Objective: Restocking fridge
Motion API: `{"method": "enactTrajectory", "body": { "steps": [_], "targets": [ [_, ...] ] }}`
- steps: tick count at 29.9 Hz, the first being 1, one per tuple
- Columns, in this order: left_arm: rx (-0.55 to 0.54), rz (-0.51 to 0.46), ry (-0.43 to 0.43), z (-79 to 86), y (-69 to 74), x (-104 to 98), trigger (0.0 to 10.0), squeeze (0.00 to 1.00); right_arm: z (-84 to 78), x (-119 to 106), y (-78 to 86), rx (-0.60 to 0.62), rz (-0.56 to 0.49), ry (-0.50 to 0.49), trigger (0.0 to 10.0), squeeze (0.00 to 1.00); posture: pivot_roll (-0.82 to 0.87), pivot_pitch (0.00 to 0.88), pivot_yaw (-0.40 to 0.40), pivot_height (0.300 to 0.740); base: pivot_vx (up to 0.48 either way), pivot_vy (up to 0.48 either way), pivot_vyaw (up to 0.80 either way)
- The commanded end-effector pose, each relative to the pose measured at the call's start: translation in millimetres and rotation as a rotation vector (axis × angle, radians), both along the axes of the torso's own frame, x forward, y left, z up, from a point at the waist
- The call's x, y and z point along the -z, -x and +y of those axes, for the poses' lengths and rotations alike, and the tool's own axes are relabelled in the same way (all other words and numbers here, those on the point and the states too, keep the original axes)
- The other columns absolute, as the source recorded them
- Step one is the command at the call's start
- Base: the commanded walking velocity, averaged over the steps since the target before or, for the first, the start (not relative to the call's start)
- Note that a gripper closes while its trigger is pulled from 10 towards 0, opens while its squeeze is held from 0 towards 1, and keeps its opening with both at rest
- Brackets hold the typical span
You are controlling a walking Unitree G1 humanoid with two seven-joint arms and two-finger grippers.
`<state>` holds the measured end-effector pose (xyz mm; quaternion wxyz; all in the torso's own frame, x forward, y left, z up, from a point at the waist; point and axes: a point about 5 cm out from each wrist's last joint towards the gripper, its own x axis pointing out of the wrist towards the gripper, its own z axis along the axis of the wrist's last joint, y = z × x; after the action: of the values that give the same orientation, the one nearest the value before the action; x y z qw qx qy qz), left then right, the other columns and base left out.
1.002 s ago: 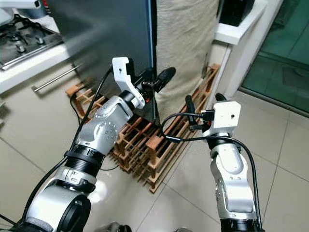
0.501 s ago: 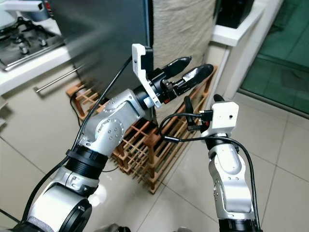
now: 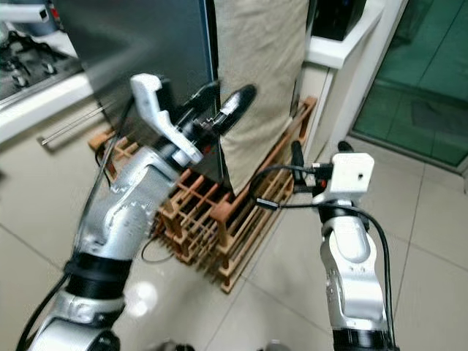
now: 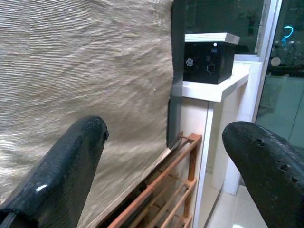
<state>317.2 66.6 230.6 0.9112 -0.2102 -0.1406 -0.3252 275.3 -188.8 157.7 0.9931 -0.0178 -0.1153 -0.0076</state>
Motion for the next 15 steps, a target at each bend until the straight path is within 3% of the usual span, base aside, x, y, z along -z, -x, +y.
{"method": "enactTrajectory", "body": {
  "steps": [1,2,3,4,7,13,15],
  "targets": [
    [-0.067,0.012,-0.021,7.6,-1.4,2.2,10.0,0.00,-2.0,-1.4,-1.7,0.020,-0.013,0.003,10.0,0.00,-0.11,0.019,0.053,0.740,0.000,0.000,0.00],
    [-0.214,0.055,-0.111,27.0,-5.9,19.3,10.0,0.00,-1.5,-0.3,-3.4,0.023,-0.011,0.003,10.0,0.00,-0.10,0.015,0.050,0.740,0.000,0.000,0.00],
    [-0.214,0.055,-0.111,27.0,-5.9,19.3,10.0,0.00,-1.5,-0.3,-3.4,0.023,-0.011,0.003,10.0,0.00,-0.10,0.015,0.050,0.740,0.000,0.000,0.00],
    [-0.336,0.134,-0.214,45.2,-8.6,45.6,10.0,0.00,-1.0,-0.2,-4.5,0.025,-0.011,0.003,10.0,0.00,-0.10,0.013,0.052,0.740,0.000,0.000,0.00],
    [-0.397,0.238,-0.292,59.1,-5.5,77.8,10.0,0.00,0.6,1.1,-4.6,0.026,-0.011,0.001,10.0,0.00,-0.11,0.011,0.063,0.740,0.000,0.000,0.00],
    [-0.390,0.261,-0.321,54.0,-4.7,82.9,10.0,0.00,-0.1,3.1,-5.3,0.041,-0.007,-0.002,10.0,0.00,-0.11,0.004,0.071,0.740,0.000,0.000,0.00],
    [-0.402,0.243,-0.320,52.5,-10.3,77.3,10.0,0.00,1.0,4.8,-7.9,0.041,0.003,0.002,10.0,0.00,-0.11,0.010,0.079,0.740,0.000,0.000,-0.80]
  ]
}}
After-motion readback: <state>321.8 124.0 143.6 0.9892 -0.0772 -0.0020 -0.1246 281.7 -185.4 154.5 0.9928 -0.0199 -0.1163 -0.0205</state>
